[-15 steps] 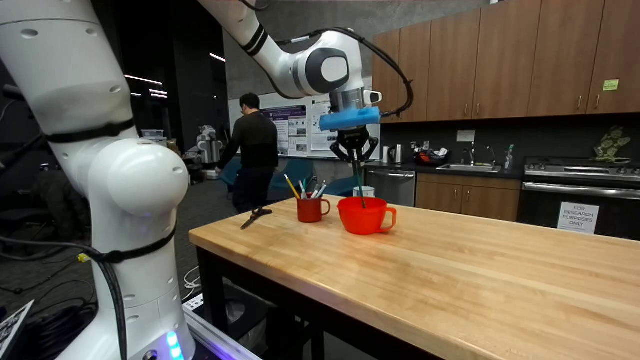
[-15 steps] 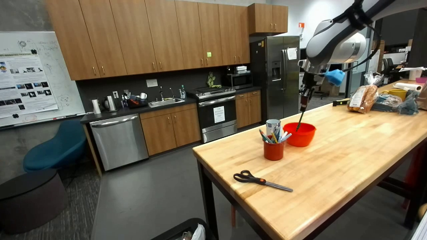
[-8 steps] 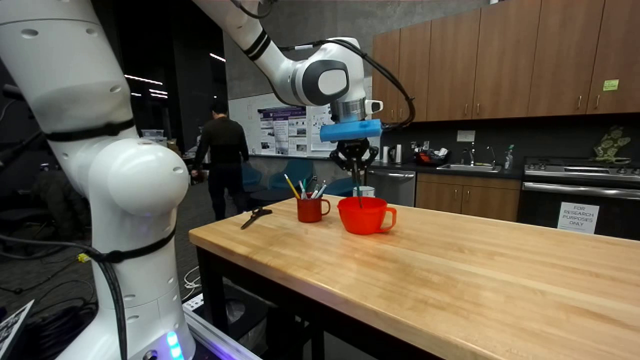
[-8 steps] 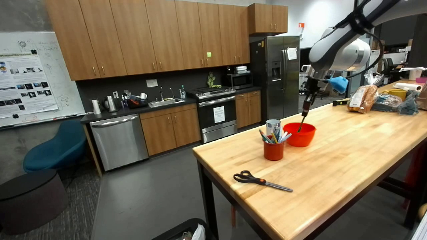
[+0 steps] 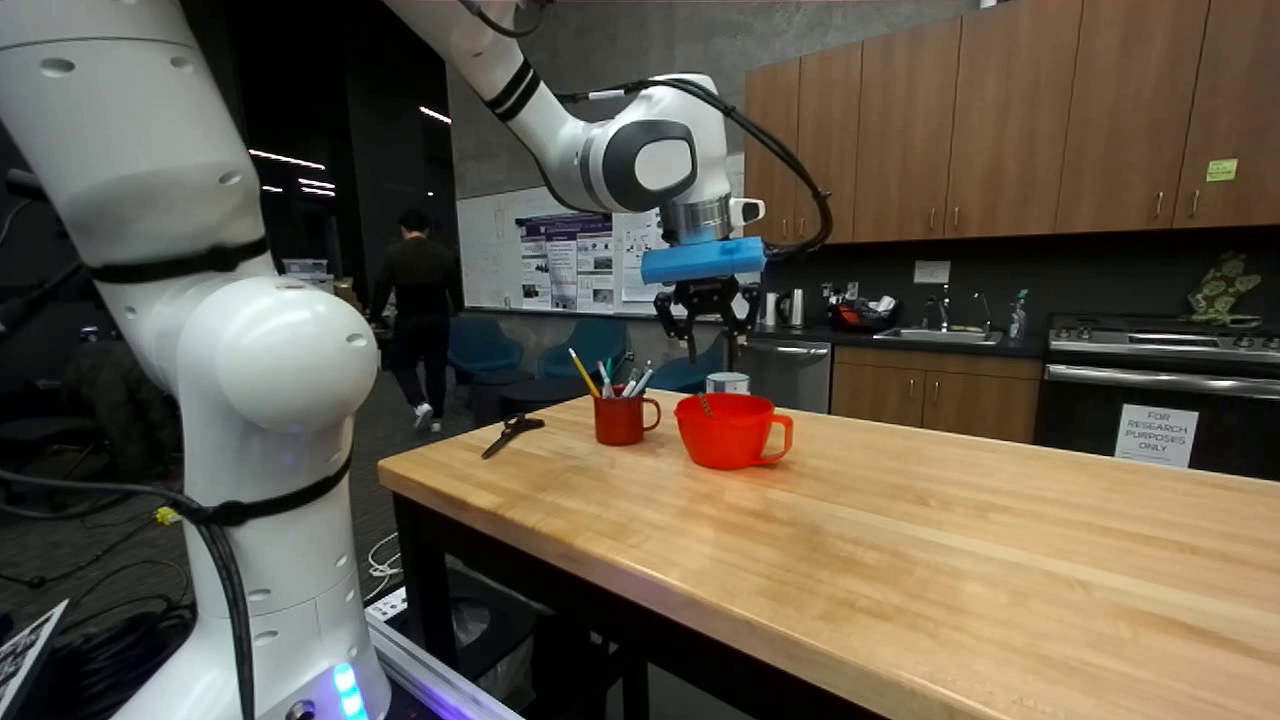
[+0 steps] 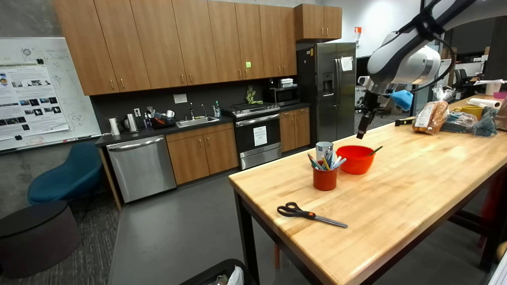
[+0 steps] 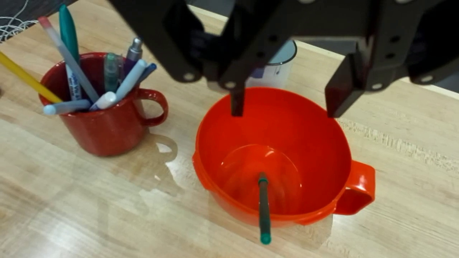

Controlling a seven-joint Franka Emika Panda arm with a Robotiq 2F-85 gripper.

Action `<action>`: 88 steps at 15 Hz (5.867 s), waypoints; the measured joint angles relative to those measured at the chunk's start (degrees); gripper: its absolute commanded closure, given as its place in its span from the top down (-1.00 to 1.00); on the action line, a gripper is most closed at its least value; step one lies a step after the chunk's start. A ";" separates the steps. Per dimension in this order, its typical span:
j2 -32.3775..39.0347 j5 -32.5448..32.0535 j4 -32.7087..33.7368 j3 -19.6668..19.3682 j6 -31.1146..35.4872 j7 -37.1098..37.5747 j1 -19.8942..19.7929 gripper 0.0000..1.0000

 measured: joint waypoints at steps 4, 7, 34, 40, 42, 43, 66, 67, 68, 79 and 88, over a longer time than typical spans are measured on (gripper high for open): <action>-1.71 1.69 -0.19 0.50 -1.11 -1.85 2.29 1.00; -3.43 3.45 -0.74 1.35 -2.85 -3.22 5.14 1.00; -2.86 9.81 -3.95 3.16 -14.06 -7.32 8.89 1.00; -1.80 9.86 -4.51 3.97 -14.05 -7.44 9.01 1.00; -1.57 9.86 -4.51 4.52 -13.96 -7.45 9.13 1.00; -1.48 9.87 -4.51 4.81 -13.92 -7.45 9.14 1.00; -1.87 7.21 -2.47 7.10 -11.90 -6.84 8.15 -0.95; -2.29 6.18 -2.17 7.31 -12.34 -6.03 7.84 -0.95; -2.84 4.93 -1.80 7.55 -12.95 -5.10 7.50 -0.95; -11.20 -6.35 2.89 8.76 -24.61 2.67 4.71 -0.95; -14.05 -14.71 6.37 6.79 -25.24 7.96 -0.43 -0.95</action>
